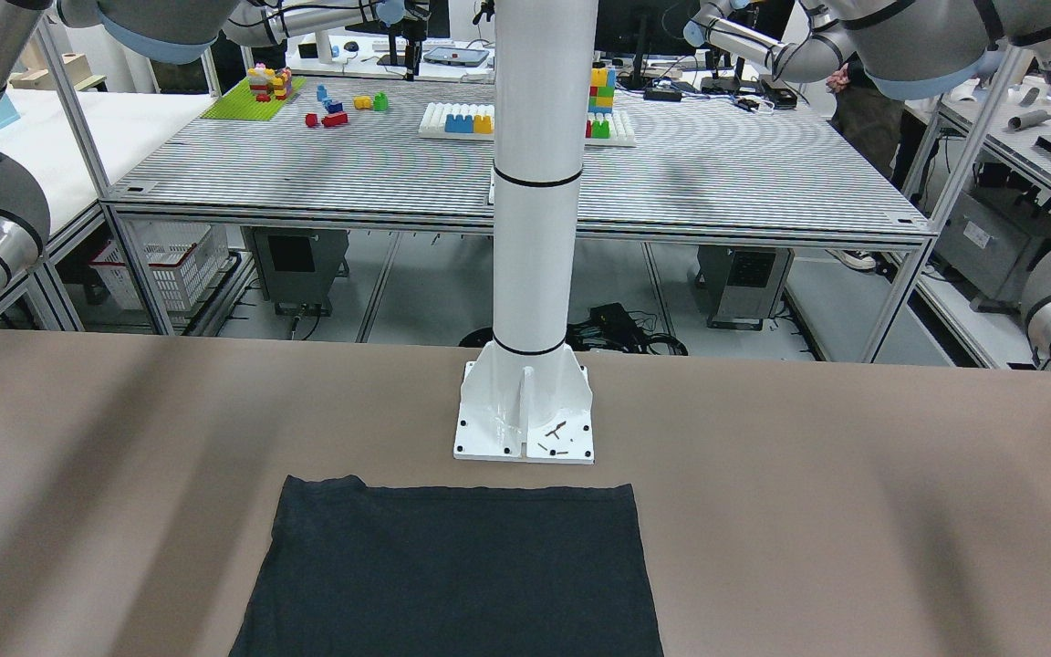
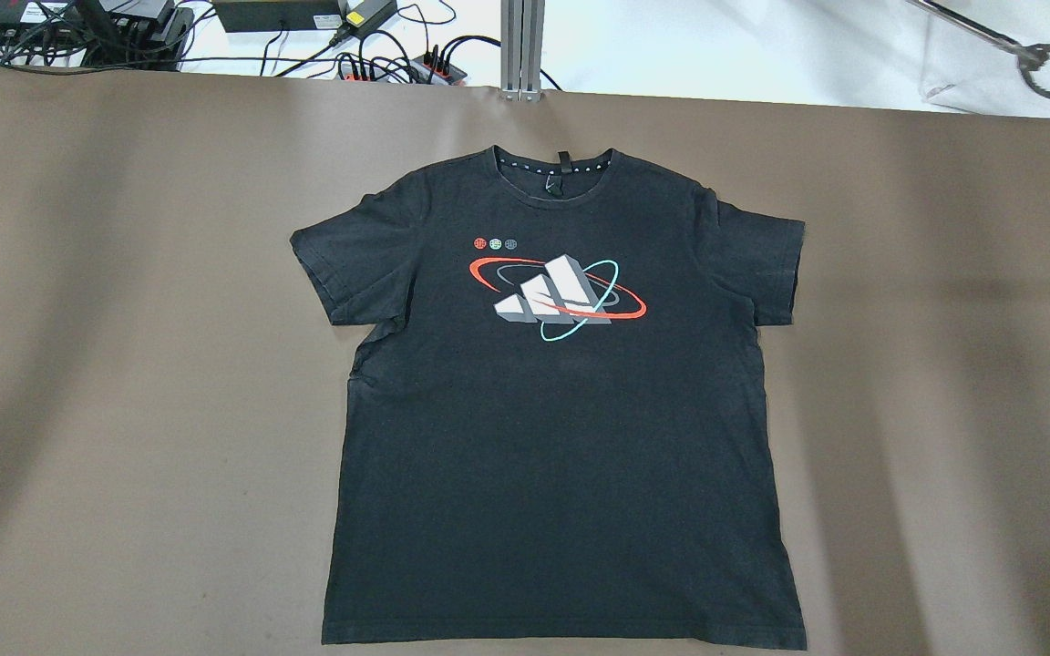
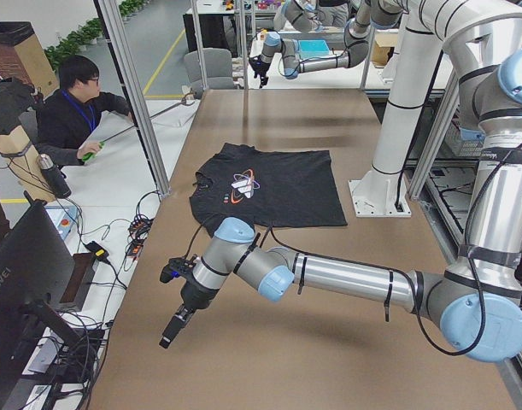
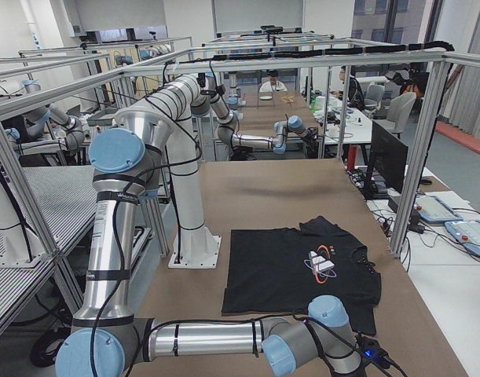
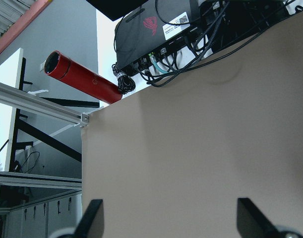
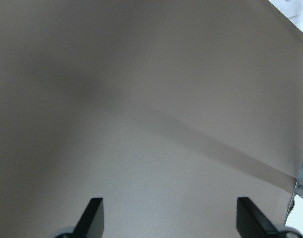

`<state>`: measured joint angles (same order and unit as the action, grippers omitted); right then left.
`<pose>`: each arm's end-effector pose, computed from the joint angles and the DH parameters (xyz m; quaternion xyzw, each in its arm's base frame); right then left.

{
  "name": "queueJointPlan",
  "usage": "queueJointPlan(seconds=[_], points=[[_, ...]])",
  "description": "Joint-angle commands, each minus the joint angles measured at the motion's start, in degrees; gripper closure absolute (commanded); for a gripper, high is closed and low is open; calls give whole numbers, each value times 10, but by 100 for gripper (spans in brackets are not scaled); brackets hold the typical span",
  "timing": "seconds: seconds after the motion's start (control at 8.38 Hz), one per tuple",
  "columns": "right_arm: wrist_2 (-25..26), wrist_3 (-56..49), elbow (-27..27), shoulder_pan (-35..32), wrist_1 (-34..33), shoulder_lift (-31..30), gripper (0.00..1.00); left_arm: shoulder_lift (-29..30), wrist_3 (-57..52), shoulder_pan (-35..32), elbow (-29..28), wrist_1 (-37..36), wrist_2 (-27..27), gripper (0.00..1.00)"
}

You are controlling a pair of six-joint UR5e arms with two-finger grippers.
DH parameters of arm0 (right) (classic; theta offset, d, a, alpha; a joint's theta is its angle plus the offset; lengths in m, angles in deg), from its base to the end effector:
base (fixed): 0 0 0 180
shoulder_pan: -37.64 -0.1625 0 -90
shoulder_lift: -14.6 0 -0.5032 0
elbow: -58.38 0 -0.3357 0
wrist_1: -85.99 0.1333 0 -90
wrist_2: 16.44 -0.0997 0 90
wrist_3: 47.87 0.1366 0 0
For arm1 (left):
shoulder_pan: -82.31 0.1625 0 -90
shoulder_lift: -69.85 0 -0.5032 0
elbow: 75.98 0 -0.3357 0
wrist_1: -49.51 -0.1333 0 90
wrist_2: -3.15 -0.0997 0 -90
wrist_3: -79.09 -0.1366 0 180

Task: Fold clothes

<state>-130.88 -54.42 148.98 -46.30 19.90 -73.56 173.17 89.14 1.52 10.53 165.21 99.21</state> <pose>0.0240 -0.5014 0.7183 0.2236 -0.2051 -0.1525 0.9406 -0.0202 -0.6180 0.6475 0.2920 0.1006 0.0092 0.9511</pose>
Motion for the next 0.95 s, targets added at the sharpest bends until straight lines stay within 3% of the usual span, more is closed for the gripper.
queueJointPlan(seconds=[0.0, 0.72, 0.84], points=[[-3, 0, 7, 0, 1, 0, 6, -7, -5, -1, -11, 2, 0, 6], [-1, 0, 4, 1, -7, 4, 6, -3, 5, 0, -4, 0, -16, 6], [-1, -1, -10, 1, -10, 31, 6, -3, 2, 0, -4, 1, -12, 6]])
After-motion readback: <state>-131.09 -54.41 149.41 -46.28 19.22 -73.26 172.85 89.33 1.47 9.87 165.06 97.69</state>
